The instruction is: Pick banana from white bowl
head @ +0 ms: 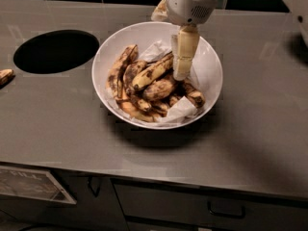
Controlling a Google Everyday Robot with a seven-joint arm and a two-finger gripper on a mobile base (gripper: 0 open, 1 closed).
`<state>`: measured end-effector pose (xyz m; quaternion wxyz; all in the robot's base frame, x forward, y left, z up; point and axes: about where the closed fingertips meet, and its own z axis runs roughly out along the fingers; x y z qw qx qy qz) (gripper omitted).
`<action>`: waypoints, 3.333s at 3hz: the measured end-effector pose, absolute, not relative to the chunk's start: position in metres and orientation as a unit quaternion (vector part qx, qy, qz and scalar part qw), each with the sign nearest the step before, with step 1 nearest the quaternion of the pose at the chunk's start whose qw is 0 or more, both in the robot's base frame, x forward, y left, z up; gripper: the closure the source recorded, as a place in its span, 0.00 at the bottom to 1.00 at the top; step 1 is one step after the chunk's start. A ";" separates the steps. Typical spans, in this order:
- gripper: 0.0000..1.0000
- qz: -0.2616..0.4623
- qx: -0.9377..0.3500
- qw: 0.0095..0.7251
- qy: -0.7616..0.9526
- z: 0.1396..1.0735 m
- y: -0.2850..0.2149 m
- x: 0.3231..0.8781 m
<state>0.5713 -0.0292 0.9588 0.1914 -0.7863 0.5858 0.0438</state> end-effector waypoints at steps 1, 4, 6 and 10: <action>0.00 0.070 -0.794 0.178 0.577 0.944 -0.026 0.581; 0.34 0.098 -0.798 0.167 0.572 0.924 -0.028 0.587; 0.32 0.070 -0.805 0.160 0.567 0.947 -0.031 0.578; 0.31 0.041 -0.819 0.155 0.551 0.969 -0.022 0.596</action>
Offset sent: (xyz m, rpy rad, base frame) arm 0.0090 -0.0089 -0.0435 0.0112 0.1753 0.0720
